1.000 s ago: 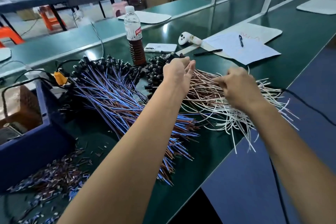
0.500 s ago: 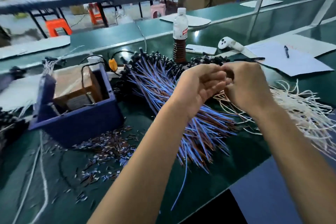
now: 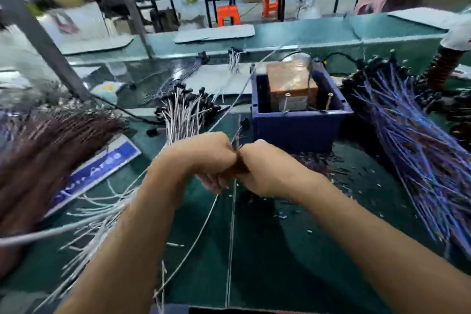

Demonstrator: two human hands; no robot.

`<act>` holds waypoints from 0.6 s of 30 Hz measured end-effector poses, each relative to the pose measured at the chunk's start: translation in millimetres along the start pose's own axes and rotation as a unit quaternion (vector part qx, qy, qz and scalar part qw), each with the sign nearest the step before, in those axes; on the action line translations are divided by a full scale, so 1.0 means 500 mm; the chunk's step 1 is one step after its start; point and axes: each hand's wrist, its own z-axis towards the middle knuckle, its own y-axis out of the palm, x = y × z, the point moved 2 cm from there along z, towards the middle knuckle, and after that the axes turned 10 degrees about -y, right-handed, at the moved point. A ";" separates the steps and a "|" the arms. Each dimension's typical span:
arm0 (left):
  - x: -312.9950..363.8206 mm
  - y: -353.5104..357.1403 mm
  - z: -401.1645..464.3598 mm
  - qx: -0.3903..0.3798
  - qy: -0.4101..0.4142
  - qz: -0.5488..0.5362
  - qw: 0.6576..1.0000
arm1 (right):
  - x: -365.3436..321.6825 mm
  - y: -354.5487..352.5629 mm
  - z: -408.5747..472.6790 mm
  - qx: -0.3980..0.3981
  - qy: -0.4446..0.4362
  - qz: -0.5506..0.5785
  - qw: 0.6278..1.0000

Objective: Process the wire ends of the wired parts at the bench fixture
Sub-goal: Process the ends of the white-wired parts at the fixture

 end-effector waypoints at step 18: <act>0.048 -0.098 0.157 0.283 0.052 0.091 0.953 | -0.029 0.081 0.187 0.236 0.204 0.420 0.852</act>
